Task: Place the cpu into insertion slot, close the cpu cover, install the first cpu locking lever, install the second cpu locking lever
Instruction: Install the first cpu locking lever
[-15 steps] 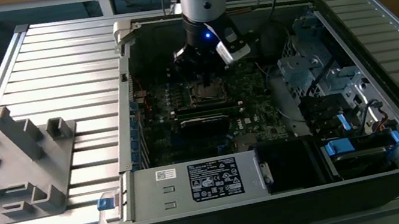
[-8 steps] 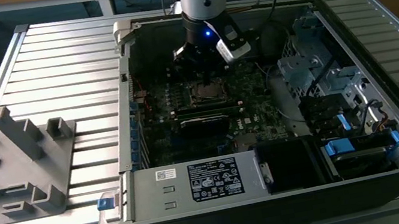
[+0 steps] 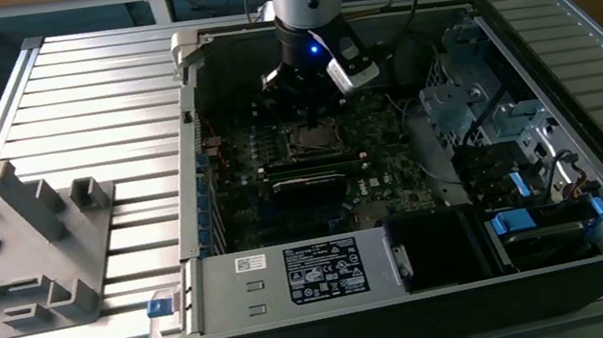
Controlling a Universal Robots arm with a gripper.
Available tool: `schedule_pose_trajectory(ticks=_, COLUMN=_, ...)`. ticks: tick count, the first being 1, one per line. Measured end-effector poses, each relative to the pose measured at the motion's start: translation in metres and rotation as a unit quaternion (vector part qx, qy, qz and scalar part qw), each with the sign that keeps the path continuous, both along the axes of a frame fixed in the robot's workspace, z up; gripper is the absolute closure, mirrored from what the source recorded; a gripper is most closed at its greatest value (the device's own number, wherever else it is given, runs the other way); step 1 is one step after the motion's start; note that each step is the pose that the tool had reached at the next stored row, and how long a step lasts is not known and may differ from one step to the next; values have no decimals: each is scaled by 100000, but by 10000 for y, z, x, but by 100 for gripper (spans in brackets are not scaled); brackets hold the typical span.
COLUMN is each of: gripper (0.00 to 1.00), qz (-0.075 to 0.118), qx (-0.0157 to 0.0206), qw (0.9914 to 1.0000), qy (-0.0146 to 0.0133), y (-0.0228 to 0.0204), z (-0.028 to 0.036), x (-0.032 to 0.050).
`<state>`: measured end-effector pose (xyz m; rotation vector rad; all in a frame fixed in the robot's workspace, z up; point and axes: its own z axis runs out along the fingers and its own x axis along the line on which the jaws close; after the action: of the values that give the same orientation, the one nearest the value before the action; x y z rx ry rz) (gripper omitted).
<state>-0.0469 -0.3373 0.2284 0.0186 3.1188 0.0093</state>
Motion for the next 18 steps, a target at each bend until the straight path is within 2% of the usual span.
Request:
schedule_pose_trajectory(ticks=7, gripper=89, qz=-1, qx=-34, qw=100000, qy=20, y=-1, z=21, x=-1)
schedule_pose_trajectory(ticks=18, gripper=89, qz=1, qx=-2, qw=100000, qy=1, y=0, z=96, x=0)
